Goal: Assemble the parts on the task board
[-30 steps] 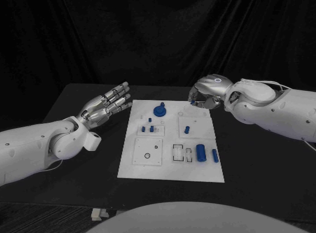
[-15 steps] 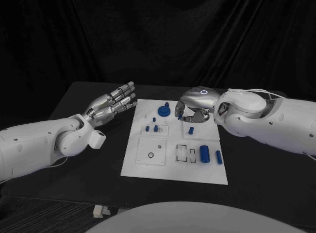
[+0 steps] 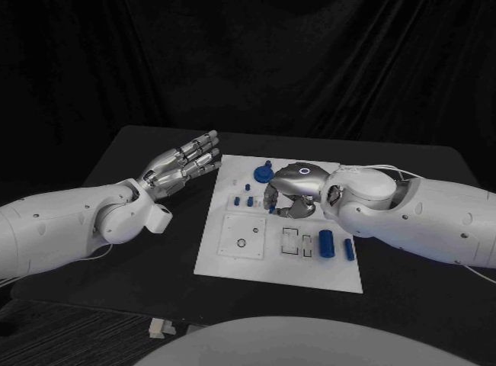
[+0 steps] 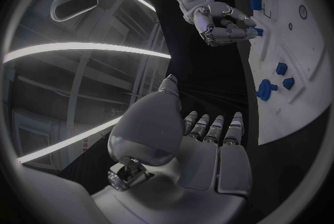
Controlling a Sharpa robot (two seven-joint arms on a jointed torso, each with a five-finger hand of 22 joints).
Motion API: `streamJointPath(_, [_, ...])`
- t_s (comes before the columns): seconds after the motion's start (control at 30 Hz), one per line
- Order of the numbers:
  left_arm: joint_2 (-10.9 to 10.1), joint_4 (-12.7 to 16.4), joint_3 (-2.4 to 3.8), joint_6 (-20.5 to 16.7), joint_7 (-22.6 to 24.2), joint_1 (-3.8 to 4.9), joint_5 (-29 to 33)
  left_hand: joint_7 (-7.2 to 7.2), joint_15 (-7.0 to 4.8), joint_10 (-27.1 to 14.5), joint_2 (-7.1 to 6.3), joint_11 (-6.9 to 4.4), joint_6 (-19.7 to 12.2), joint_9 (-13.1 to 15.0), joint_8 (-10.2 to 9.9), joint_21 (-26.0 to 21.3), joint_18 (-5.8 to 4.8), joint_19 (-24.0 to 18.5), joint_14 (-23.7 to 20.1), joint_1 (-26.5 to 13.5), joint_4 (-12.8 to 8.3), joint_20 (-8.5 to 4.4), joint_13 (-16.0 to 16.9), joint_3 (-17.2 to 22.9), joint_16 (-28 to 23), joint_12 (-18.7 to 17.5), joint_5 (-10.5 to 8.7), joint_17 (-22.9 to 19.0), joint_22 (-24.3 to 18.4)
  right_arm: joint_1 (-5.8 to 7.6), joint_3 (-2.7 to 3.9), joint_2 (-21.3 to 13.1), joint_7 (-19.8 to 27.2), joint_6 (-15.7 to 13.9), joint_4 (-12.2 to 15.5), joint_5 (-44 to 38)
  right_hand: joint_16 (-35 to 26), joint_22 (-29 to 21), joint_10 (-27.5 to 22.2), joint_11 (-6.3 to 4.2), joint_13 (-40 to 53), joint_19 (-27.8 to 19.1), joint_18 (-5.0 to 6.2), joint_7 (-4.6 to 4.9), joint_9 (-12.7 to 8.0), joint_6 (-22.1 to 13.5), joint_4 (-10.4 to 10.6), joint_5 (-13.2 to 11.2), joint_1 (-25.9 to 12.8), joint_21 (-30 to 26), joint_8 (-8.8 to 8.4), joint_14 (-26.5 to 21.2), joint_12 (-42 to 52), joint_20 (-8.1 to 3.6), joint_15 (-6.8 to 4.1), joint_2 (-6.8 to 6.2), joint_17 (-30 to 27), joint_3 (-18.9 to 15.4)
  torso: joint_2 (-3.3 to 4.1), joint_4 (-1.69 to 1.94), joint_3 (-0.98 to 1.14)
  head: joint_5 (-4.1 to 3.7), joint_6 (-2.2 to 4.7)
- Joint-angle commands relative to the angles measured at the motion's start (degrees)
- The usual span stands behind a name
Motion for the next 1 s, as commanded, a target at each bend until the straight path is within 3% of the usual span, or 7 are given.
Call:
streamJointPath(0.03, [0.1,0.1,0.05,0.4,1.6,-0.20,0.5,0.66,0.00,0.0,0.33,0.37,0.0,0.1,0.4,0.0,0.88,-0.3,-0.1,0.3,0.1,0.28,0.1,-0.4,-0.2,0.1,-0.18,-0.1,-0.1,-0.73,0.05,0.5,-0.5,0.2,-0.1,-0.1,0.0,7.2,0.4,-0.04,-0.1,0.2,-0.81,0.38,3.0,-0.1,-0.2,0.4,0.3,-0.1,-0.21,0.6,-0.3,0.10,0.49,0.34,0.1,0.3,0.00,0.03,-0.01,0.26,0.00])
streamJointPath(0.7, [-0.1,0.2,0.05,0.7,1.4,-0.52,0.4,1.98,-0.31,0.1,0.37,0.33,1.0,0.3,0.6,0.0,0.91,-0.3,-0.1,0.5,-0.1,0.25,0.1,-0.6,-0.2,0.1,-0.05,-0.1,-0.2,-3.28,0.05,4.7,-0.5,-1.2,-3.8,-0.1,0.1,7.2,0.3,0.13,0.0,0.2,-0.81,0.55,3.0,-0.5,-0.4,-0.1,0.1,-0.1,-0.68,0.6,-0.9,0.19,0.63,0.18,0.2,0.3,-0.04,0.01,-0.01,1.30,0.00])
streamJointPath(1.0, [0.0,0.1,0.05,0.9,1.2,-0.54,0.4,2.45,-0.38,0.1,0.42,0.19,1.4,0.3,0.7,0.0,0.92,-0.3,-0.1,0.6,-0.1,0.24,0.1,-0.6,-0.2,0.1,-0.05,-0.1,-0.2,-3.81,0.05,5.3,-0.5,-1.1,-4.0,-0.1,0.1,7.2,0.4,0.13,0.0,0.2,-0.79,0.56,3.0,-0.7,-0.6,-0.2,0.2,-0.2,-0.81,0.6,-0.9,0.21,0.63,0.17,0.2,0.4,-0.04,0.00,-0.02,1.21,0.00])
